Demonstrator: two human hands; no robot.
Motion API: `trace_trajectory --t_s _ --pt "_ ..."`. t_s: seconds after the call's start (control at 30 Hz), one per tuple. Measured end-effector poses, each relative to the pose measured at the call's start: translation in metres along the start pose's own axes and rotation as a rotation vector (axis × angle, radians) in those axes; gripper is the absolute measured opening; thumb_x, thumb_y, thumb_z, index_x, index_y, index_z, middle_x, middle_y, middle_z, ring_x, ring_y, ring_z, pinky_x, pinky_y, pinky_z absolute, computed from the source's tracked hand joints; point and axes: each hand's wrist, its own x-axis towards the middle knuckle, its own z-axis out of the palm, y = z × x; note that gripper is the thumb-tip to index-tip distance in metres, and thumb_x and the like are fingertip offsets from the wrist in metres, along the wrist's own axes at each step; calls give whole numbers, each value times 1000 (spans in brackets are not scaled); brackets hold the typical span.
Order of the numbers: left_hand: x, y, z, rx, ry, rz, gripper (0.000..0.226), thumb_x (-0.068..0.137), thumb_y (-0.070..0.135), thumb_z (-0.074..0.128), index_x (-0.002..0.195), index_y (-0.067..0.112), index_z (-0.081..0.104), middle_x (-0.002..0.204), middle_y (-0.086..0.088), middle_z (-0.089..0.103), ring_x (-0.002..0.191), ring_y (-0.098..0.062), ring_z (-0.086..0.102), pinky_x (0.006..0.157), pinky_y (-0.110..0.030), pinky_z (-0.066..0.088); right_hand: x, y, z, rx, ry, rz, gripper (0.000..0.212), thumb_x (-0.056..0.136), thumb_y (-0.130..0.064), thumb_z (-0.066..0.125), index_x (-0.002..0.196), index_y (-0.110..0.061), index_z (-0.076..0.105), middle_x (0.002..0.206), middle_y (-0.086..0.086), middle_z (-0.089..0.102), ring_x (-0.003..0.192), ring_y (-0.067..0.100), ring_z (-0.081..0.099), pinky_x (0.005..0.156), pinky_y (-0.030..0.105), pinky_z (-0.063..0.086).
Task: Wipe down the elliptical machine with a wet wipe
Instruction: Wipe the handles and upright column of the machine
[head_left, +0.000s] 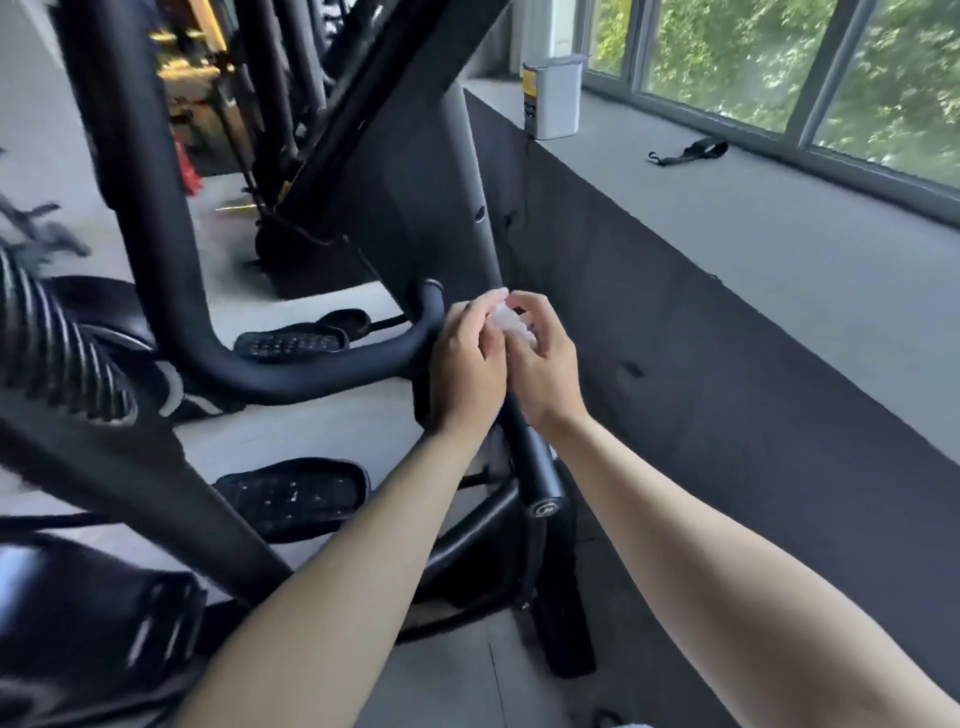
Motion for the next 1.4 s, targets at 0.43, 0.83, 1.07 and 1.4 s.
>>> trace_trajectory --t_s 0.43,0.83,1.07,1.4 --pt "-26 13 -39 392 206 -20 41 95 8 49 131 20 66 132 9 66 115 -12 64 94 -35 55 33 0 22 -93 -366 -202 25 99 -17 57 120 -21 70 100 -6 56 87 0 54 79 9 38" --pt "-42 8 -114 494 599 -415 23 99 17 58 121 17 62 111 6 50 89 -17 55 79 -32 47 3 -70 91 -361 -787 -624 21 103 -17 48 104 -10 68 92 2 53 96 26 54 69 31 31" --pt "-46 18 -114 320 499 -589 24 101 31 49 121 41 45 106 12 62 92 -19 60 73 -35 43 4 -57 77 -567 -632 -593 25 95 -13 42 90 -10 66 97 10 61 99 32 55 64 34 34" --pt "-50 20 -120 392 380 -604 23 106 35 43 126 45 37 102 0 70 91 -35 66 76 -48 55 2 -88 99 -708 -880 -731 28 96 -23 52 114 -21 73 115 13 58 110 36 52 92 41 45"
